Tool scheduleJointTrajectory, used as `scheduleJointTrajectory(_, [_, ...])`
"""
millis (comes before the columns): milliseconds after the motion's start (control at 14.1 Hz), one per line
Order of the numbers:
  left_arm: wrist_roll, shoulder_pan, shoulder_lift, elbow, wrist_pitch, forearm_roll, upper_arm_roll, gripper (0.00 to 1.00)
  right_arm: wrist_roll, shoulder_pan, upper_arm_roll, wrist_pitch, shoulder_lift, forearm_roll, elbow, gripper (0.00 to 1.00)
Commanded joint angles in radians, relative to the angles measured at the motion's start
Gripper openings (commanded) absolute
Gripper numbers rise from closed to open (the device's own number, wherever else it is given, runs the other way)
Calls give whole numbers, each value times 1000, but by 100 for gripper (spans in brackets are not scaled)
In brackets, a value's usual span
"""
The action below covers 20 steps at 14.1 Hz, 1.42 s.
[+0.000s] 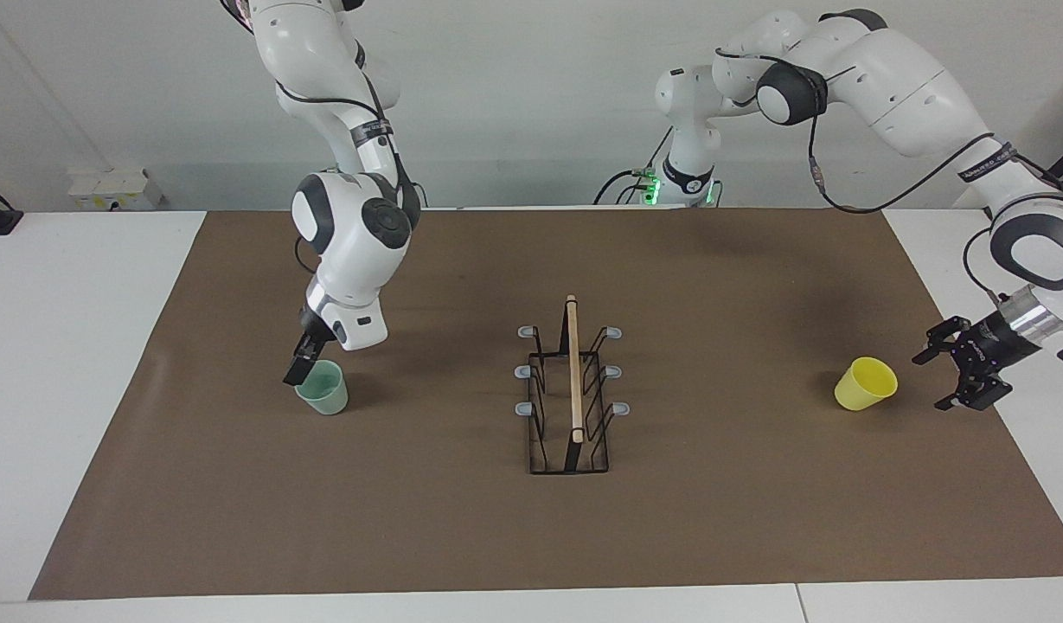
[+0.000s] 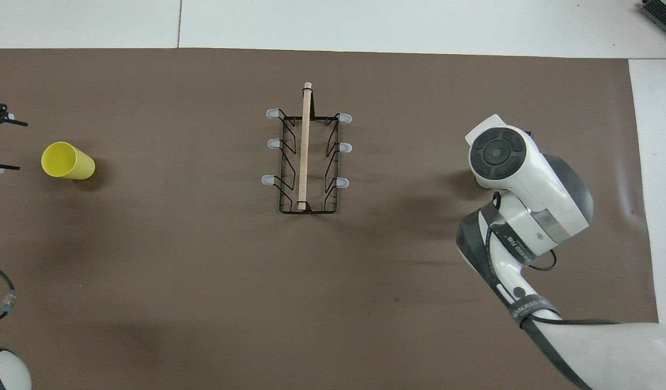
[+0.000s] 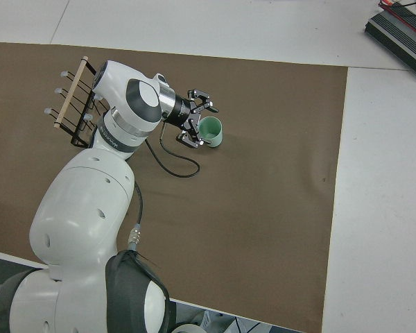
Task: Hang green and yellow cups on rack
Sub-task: 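Grasp the yellow cup with the left gripper while the right gripper grasps the green cup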
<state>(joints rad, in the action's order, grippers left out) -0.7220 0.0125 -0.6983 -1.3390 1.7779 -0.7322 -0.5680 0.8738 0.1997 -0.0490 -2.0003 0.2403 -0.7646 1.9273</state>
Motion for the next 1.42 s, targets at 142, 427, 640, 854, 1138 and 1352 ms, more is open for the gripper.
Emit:
scheduleJointTrajectory(142, [-74, 9, -1, -63, 8, -110, -16, 100, 16, 92, 0, 100, 137, -148, -56, 100])
scheduleJointTrajectory(427, [-86, -8, 95, -230, 3, -161, -23, 100, 16, 93, -2, 103, 181, -260, -51, 100])
scheduleJointTrajectory(640, [-94, -28, 144, -366, 21, -241, -23, 100, 20, 121, -2, 107, 191, -309, -44, 100])
scheduleJointTrajectory(854, [-96, -66, 183, -486, 89, -352, -23, 100, 27, 133, -2, 155, 189, -314, -48, 100])
scheduleJointTrajectory(1138, [-213, -126, 187, -531, 224, -470, -13, 100, 37, 135, -2, 189, 185, -314, -50, 100])
scheduleJointTrajectory(1352, [-240, -146, 181, -525, 259, -483, -7, 100, 80, 135, -2, 213, 175, -312, -57, 100])
